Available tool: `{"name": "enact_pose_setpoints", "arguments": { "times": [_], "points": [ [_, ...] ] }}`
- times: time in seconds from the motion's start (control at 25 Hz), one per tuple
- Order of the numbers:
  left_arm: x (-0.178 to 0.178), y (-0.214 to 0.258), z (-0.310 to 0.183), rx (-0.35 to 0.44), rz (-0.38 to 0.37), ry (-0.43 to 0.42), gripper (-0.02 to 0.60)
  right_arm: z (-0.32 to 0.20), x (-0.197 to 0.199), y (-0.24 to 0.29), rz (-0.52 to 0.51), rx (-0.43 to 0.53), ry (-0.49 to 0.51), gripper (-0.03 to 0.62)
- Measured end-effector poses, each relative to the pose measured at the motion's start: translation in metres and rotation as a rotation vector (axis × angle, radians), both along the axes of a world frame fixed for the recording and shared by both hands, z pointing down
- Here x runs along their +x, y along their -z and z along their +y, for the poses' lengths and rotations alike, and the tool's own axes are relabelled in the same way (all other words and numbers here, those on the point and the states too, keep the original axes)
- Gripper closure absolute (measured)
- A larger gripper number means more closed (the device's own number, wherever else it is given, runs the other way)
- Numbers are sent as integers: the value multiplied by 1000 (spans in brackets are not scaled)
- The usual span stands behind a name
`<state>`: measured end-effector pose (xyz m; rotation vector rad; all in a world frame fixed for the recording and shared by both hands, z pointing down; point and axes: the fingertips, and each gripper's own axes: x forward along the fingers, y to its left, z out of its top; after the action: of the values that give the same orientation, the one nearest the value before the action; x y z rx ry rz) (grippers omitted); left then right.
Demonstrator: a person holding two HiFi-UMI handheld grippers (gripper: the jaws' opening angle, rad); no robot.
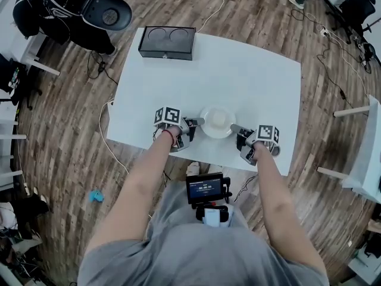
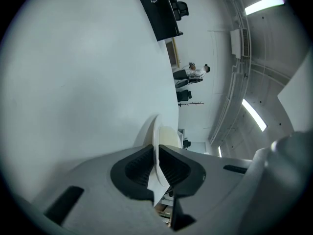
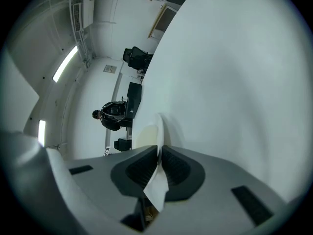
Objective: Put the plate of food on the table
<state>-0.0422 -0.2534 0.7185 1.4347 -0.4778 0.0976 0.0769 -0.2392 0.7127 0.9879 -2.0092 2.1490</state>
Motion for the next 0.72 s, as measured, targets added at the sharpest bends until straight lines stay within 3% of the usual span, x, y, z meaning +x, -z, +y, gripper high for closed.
{"name": "enact_pose_setpoints", "arguments": {
  "times": [0.48,0.72],
  "points": [
    [-1,0,6,-18,-10,-64,552,0,3,-5,17,-11,-11,551],
    [-5,-1,12,-38,-59,-130,552,-1,2,-8,22,-9,-10,551]
  ]
}}
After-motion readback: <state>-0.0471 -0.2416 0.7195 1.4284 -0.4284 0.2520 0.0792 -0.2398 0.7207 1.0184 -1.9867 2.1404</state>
